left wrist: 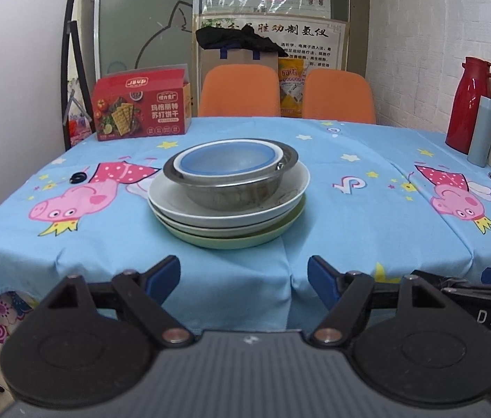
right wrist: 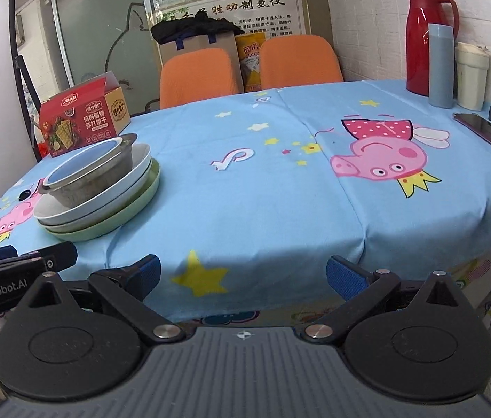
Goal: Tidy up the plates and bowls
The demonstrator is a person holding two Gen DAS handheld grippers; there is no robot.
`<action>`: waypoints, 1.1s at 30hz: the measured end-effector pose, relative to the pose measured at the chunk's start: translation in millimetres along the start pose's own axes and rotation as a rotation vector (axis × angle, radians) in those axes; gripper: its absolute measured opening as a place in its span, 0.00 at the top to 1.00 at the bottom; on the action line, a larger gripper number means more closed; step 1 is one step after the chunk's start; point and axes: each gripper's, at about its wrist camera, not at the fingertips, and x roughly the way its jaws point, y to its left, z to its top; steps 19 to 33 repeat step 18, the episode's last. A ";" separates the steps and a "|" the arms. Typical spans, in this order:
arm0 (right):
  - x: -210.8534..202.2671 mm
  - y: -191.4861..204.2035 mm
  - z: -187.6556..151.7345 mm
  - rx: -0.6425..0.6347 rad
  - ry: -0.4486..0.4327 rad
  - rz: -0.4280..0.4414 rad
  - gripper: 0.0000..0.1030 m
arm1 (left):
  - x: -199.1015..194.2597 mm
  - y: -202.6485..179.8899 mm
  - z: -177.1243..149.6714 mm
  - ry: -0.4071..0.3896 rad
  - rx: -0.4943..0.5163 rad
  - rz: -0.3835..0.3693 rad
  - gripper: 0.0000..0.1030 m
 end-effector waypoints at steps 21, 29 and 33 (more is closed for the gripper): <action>-5.5 13.2 -10.4 -0.064 0.022 0.010 0.00 | -10.9 3.3 -1.0 -0.042 -0.004 -0.024 0.28; -5.5 13.2 -10.4 -0.064 0.022 0.010 0.00 | -10.9 3.3 -1.0 -0.042 -0.004 -0.024 0.28; -5.5 13.2 -10.4 -0.064 0.022 0.010 0.00 | -10.9 3.3 -1.0 -0.042 -0.004 -0.024 0.28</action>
